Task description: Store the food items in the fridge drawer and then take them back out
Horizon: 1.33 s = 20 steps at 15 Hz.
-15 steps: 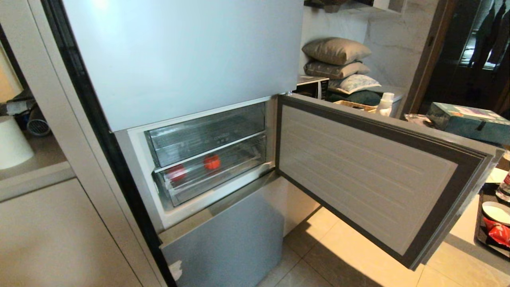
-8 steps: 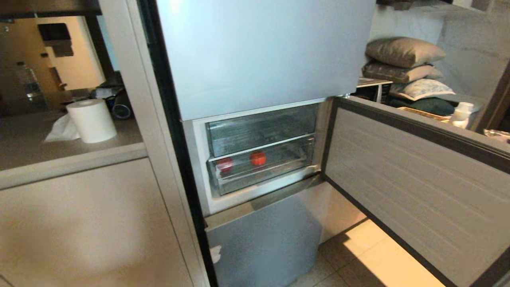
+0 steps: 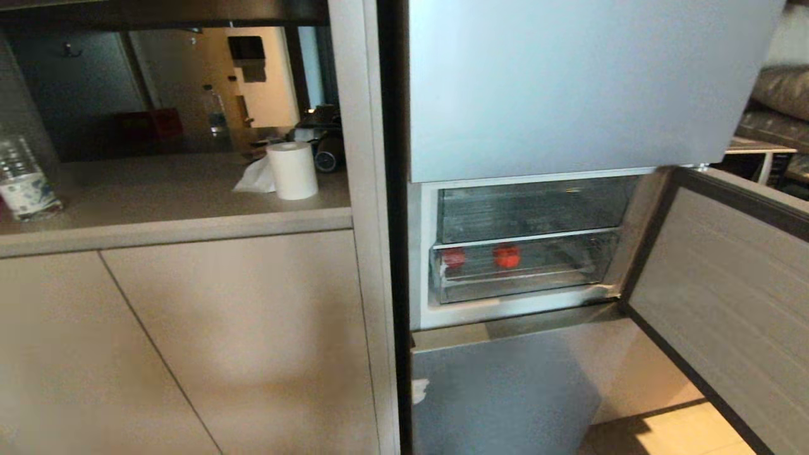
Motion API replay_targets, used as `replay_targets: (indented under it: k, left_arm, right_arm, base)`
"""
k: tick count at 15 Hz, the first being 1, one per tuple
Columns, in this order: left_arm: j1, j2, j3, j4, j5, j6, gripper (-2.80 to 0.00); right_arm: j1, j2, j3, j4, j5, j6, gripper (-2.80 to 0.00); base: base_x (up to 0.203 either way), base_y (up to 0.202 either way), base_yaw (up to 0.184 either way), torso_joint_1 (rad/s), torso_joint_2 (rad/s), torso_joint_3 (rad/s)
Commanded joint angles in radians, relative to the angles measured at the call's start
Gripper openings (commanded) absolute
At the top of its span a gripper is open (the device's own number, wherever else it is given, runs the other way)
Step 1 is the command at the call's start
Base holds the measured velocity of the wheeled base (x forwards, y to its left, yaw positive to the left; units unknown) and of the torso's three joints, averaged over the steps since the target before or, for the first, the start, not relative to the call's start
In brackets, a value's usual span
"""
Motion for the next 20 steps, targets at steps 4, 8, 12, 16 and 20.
replay_targets:
  k: [4, 8, 12, 16, 20]
  left_arm:
    - [0.0, -0.002, 0.0, 0.0, 0.0, 0.0, -2.8]
    - [0.0, -0.002, 0.0, 0.0, 0.0, 0.0, -2.8]
    - [0.0, -0.002, 0.0, 0.0, 0.0, 0.0, -2.8]
    - [0.0, -0.002, 0.0, 0.0, 0.0, 0.0, -2.8]
    - [0.0, -0.002, 0.0, 0.0, 0.0, 0.0, -2.8]
  right_arm:
    - [0.001, 0.0, 0.0, -0.001, 0.0, 0.003, -2.8]
    - [-0.001, 0.002, 0.0, -0.002, 0.002, -0.005, -2.8]
    - [0.001, 0.002, 0.0, -0.002, 0.01, -0.043, -2.8]
    - [0.0, 0.001, 0.0, -0.002, 0.002, -0.003, -2.8]
    - [0.0, 0.002, 0.0, -0.002, 0.001, 0.002, -2.8]
  base:
    - [0.002, -0.009, 0.173, 0.002, 0.0, 0.002]
    - [0.0, -0.003, 0.049, -0.001, 0.0, 0.001]
    - [0.0, 0.0, 0.0, 0.0, 0.0, 0.0]
    - [0.0, 0.0, 0.0, 0.0, 0.0, 0.0]
    - [0.0, 0.0, 0.0, 0.0, 0.0, 0.0]
